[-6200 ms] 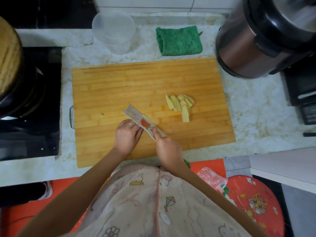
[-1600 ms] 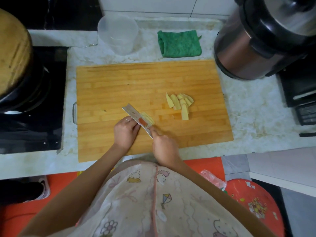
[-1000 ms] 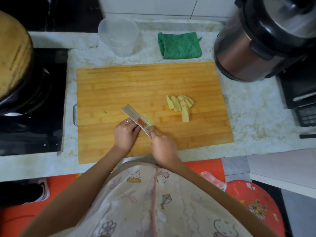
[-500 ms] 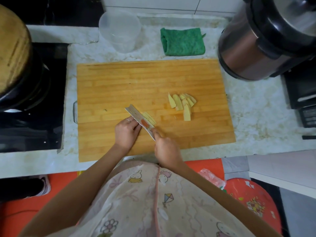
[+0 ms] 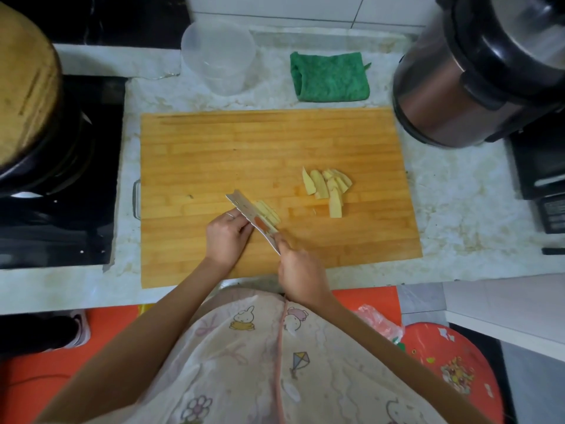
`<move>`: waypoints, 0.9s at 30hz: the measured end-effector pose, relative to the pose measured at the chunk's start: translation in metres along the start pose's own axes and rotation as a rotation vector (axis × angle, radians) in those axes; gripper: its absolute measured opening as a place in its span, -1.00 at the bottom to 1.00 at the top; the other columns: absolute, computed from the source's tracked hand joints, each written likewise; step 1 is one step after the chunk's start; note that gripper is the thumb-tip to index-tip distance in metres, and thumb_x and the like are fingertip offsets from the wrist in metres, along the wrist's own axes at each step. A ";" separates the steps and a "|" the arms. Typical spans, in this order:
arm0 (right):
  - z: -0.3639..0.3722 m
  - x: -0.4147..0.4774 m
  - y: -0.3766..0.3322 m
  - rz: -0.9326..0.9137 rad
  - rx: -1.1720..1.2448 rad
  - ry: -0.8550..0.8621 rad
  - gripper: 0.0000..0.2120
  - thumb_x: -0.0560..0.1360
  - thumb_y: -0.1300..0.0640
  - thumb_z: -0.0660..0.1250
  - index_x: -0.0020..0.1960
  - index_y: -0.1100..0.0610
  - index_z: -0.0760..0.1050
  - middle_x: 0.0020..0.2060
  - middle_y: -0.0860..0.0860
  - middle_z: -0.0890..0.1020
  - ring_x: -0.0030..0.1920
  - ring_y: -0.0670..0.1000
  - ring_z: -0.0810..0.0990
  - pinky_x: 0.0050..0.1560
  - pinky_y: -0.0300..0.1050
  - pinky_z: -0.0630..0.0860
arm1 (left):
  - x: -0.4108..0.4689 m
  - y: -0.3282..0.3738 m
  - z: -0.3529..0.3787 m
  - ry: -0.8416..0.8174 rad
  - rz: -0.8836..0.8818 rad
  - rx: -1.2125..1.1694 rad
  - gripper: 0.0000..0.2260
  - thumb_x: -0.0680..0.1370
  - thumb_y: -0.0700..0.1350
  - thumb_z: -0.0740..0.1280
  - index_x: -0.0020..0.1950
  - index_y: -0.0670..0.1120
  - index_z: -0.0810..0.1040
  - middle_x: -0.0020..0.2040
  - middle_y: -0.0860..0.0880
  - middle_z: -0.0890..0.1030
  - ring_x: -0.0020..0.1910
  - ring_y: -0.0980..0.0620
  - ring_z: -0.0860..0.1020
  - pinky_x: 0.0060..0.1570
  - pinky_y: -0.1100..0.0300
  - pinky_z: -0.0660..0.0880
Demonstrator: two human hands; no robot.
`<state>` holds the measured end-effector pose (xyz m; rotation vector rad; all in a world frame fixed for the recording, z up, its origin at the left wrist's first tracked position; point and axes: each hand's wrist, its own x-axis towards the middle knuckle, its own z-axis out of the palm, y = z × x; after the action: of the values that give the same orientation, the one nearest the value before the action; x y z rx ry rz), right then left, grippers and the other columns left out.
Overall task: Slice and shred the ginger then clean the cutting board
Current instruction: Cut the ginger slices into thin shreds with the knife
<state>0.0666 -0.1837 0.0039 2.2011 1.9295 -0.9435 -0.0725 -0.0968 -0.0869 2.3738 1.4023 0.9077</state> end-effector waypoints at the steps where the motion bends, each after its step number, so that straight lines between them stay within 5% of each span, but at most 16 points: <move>1: 0.001 0.000 0.000 -0.001 0.001 0.005 -0.40 0.52 0.33 0.13 0.51 0.05 0.10 -0.17 0.12 0.63 -0.17 0.14 0.62 -0.31 -0.08 0.39 | 0.000 0.000 0.000 0.001 0.003 0.001 -0.79 0.47 -0.12 0.28 -0.28 -0.15 0.65 -0.27 -0.06 0.66 -0.39 -0.07 0.58 -0.46 0.22 0.33; 8: 0.000 0.005 -0.001 0.015 0.033 0.017 -0.45 0.55 0.30 0.13 0.50 0.06 0.14 -0.13 0.15 0.64 -0.11 0.17 0.63 -0.21 -0.02 0.49 | 0.000 -0.001 0.001 -0.002 0.025 -0.014 -0.80 0.50 -0.13 0.30 -0.24 -0.15 0.66 -0.17 -0.04 0.69 -0.35 -0.05 0.61 -0.47 0.26 0.39; 13: -0.003 0.019 -0.013 0.010 0.045 0.052 -0.48 0.57 0.30 0.11 0.50 0.08 0.16 -0.05 0.15 0.63 -0.05 0.19 0.62 -0.26 -0.07 0.37 | -0.001 0.000 0.002 0.001 0.022 -0.023 -0.79 0.50 -0.12 0.30 -0.23 -0.17 0.67 -0.16 -0.06 0.69 -0.35 -0.07 0.63 -0.49 0.22 0.46; 17: -0.003 0.006 0.000 -0.006 0.034 0.015 -0.49 0.56 0.26 0.12 0.49 0.07 0.18 -0.10 0.15 0.64 -0.09 0.17 0.63 -0.15 0.01 0.53 | 0.000 0.000 0.001 0.007 0.033 -0.004 -0.79 0.51 -0.11 0.29 -0.23 -0.15 0.67 -0.14 -0.05 0.69 -0.35 -0.06 0.63 -0.48 0.24 0.42; 27: -0.002 -0.004 0.005 0.009 0.031 -0.024 -0.44 0.53 0.30 0.10 0.50 0.06 0.13 -0.14 0.17 0.64 -0.11 0.18 0.62 -0.17 0.02 0.52 | -0.002 -0.001 0.002 0.000 0.023 -0.021 -0.79 0.48 -0.15 0.27 -0.27 -0.17 0.65 -0.21 -0.10 0.68 -0.42 -0.10 0.60 -0.49 0.25 0.41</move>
<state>0.0716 -0.1873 0.0055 2.2030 1.9060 -1.0006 -0.0722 -0.0975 -0.0895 2.3793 1.3620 0.9232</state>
